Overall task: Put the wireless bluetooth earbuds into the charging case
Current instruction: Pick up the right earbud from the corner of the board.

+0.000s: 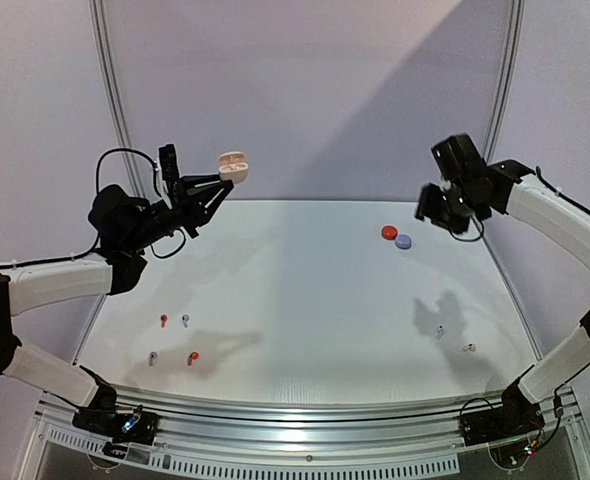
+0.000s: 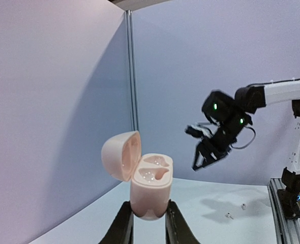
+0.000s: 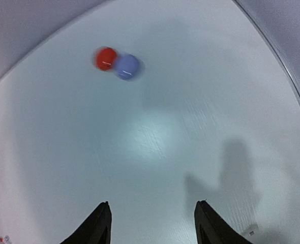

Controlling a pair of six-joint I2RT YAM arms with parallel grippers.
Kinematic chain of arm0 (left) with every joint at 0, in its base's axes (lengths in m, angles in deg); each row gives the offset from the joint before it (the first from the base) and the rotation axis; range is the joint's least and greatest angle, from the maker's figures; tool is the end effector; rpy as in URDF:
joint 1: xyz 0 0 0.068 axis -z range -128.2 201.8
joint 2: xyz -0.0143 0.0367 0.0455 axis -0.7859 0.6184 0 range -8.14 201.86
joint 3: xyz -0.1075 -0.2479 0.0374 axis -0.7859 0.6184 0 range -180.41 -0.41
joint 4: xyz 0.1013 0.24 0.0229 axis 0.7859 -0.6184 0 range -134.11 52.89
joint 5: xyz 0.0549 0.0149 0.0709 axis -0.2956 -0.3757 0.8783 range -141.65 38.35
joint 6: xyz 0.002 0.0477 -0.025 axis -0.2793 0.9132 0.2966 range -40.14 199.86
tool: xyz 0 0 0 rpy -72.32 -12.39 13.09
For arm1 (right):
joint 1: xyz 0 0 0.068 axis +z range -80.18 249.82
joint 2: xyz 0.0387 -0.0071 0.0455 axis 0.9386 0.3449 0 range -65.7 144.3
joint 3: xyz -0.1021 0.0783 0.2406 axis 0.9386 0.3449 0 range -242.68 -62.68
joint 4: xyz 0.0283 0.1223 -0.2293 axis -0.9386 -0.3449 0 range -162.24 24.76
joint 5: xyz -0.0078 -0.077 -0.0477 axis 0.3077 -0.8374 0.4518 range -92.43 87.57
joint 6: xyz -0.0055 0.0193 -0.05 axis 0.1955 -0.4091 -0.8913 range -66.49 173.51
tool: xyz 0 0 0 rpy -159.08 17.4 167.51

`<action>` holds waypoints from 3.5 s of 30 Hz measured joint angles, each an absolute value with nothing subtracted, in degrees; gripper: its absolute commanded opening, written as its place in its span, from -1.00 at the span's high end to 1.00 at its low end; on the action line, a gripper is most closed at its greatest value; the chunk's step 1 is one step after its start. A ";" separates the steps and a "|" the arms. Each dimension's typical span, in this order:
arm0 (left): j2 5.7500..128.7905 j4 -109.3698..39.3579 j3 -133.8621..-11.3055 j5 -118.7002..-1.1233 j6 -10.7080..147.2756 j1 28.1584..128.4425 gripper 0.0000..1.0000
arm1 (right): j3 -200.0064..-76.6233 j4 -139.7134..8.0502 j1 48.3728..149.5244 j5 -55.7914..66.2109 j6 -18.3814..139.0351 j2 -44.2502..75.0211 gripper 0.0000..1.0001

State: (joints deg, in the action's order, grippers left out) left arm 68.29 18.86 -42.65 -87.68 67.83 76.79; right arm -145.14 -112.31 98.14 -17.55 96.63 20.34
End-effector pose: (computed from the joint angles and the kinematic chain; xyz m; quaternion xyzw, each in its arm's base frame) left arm 0.2540 -0.1415 0.3201 0.3146 0.5011 -0.4145 0.6915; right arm 0.2850 0.1429 0.3378 0.1641 0.9200 0.0943 0.3433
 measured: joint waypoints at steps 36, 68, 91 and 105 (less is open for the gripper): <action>66.32 21.98 -39.88 -87.00 64.77 73.87 1.00 | -108.66 -120.17 87.67 -15.29 129.34 17.66 0.22; 66.32 21.72 -39.88 -87.22 64.64 72.99 1.00 | -104.96 -116.98 87.67 -14.97 128.80 19.91 0.79; 66.32 21.70 -39.88 -87.29 65.34 72.99 1.00 | -108.22 -113.81 89.70 -21.72 114.11 19.99 1.00; 65.84 21.37 -39.88 -87.40 66.45 72.99 1.00 | -126.38 -105.31 112.48 -30.35 94.11 24.72 1.00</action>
